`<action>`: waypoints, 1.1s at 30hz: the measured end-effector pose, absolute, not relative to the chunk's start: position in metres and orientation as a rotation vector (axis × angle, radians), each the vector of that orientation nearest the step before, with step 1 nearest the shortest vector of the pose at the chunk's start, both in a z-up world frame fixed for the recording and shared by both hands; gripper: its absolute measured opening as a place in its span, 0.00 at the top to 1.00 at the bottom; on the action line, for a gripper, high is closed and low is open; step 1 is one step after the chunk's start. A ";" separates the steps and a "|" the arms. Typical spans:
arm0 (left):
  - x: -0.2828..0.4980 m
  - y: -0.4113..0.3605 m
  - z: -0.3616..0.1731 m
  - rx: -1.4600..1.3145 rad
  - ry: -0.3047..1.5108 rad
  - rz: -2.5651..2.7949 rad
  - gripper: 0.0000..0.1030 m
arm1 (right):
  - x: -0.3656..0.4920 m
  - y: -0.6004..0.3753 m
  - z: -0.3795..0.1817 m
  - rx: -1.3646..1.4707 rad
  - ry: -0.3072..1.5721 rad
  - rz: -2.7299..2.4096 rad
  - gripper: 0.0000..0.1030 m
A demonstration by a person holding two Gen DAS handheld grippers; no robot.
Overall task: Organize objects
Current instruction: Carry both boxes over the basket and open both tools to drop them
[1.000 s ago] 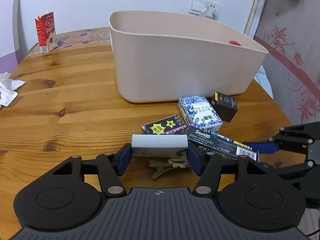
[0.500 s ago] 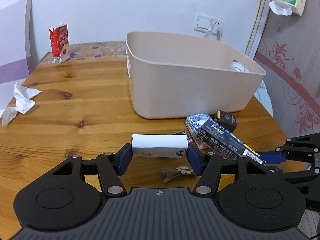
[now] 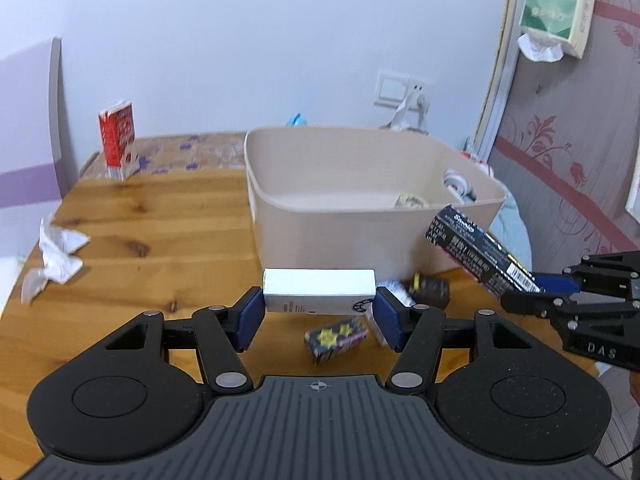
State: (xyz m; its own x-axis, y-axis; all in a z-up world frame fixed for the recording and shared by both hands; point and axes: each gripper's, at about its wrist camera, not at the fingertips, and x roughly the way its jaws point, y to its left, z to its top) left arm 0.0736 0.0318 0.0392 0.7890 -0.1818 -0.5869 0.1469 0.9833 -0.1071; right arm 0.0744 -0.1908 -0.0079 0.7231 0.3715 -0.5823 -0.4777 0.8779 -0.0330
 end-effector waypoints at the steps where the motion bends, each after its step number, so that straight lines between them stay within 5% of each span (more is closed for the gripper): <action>1: 0.075 0.031 0.044 -0.052 0.627 -0.182 0.41 | 0.076 -0.194 -0.003 -0.176 0.589 0.469 0.79; 18: 0.148 0.016 0.080 -0.020 0.555 -0.190 0.41 | 0.139 -0.216 0.043 -0.075 0.509 0.360 0.79; 33: 0.249 -0.016 0.049 0.049 0.715 -0.184 0.41 | 0.225 -0.215 0.021 -0.096 0.624 0.277 0.78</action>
State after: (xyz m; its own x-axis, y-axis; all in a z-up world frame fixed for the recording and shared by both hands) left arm 0.2487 -0.0161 0.0486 0.7397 -0.1511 -0.6557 0.1845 0.9827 -0.0183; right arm 0.2253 -0.2148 0.0210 0.7763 0.2266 -0.5882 -0.2844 0.9587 -0.0059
